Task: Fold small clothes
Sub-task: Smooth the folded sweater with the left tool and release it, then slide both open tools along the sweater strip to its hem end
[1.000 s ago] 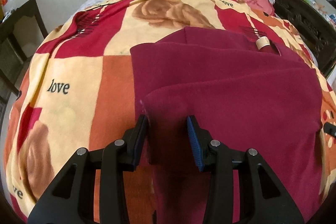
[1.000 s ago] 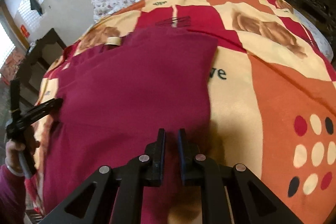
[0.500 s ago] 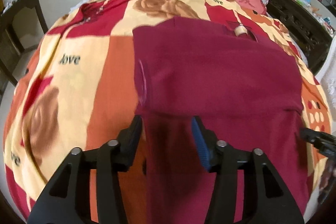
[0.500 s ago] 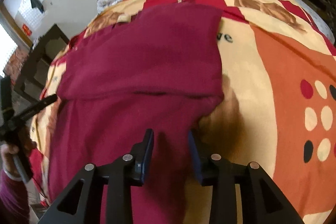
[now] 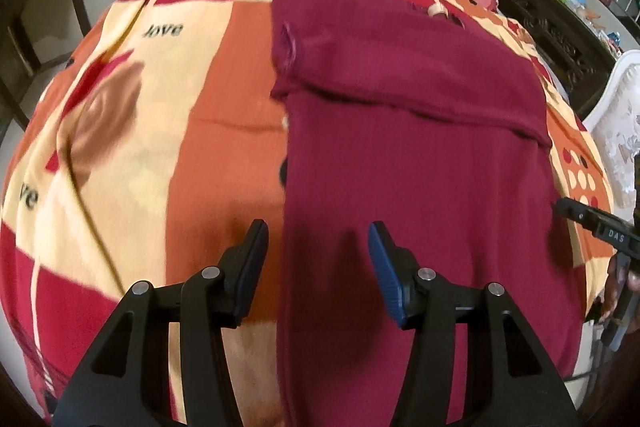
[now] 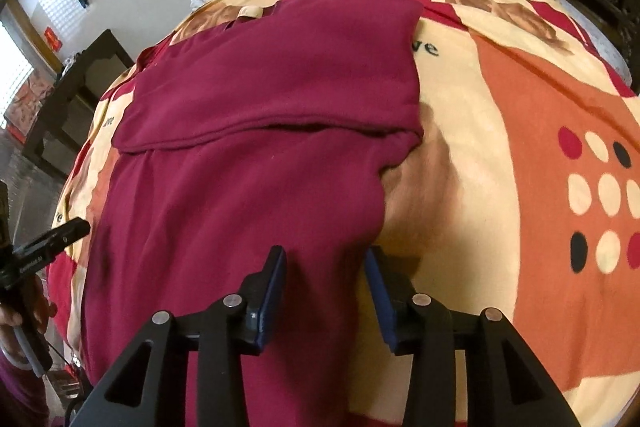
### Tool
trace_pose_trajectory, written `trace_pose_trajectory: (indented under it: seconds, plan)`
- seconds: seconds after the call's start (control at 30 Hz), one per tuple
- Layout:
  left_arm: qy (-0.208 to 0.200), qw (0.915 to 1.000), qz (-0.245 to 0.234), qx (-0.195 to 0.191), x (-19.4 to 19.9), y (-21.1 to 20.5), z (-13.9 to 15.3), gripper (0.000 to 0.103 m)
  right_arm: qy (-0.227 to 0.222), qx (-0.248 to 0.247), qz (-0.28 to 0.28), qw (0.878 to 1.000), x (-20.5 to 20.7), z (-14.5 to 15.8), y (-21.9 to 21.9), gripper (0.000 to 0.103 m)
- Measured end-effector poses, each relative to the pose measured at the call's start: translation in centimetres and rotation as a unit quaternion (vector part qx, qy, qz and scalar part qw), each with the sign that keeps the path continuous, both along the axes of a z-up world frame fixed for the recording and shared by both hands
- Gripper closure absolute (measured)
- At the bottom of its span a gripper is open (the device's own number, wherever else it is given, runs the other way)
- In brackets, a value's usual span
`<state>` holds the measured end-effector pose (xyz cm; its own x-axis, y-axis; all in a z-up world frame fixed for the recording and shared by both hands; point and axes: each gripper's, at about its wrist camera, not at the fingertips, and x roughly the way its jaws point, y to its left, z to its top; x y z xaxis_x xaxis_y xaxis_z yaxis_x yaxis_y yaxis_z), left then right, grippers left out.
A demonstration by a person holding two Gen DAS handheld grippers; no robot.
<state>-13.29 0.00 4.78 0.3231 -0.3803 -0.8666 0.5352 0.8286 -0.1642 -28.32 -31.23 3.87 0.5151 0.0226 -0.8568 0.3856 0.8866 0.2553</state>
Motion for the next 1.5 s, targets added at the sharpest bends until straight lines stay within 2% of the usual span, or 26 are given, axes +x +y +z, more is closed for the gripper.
trace_pose_trajectory:
  seconds: [0.5,0.67,1.2,1.33,1.5]
  plan:
    - [0.050,0.9987,-0.008,0.001,-3.0,2.9,-1.0,0.051,0.017,-0.009,0.011,1.000,-3.2,-0.1,2.6,0.061]
    - [0.064,0.9978,-0.016,0.002,-4.4,3.5,-1.3,0.051,0.030,-0.022,0.033,0.999,-4.4,-0.5,4.2,0.060]
    - [0.091,0.9954,-0.025,0.009,-7.0,5.1,-2.1,0.051,0.031,0.008,0.035,0.999,-8.1,-0.9,5.4,0.059]
    - [0.107,0.9940,-0.024,0.004,-7.7,5.8,-2.4,0.043,0.029,0.028,0.035,0.999,-10.1,-0.8,5.5,0.058]
    - [0.117,0.9929,-0.020,-0.001,-8.3,6.4,-2.8,0.043,0.024,0.036,0.032,0.999,-12.2,0.0,5.8,0.058]
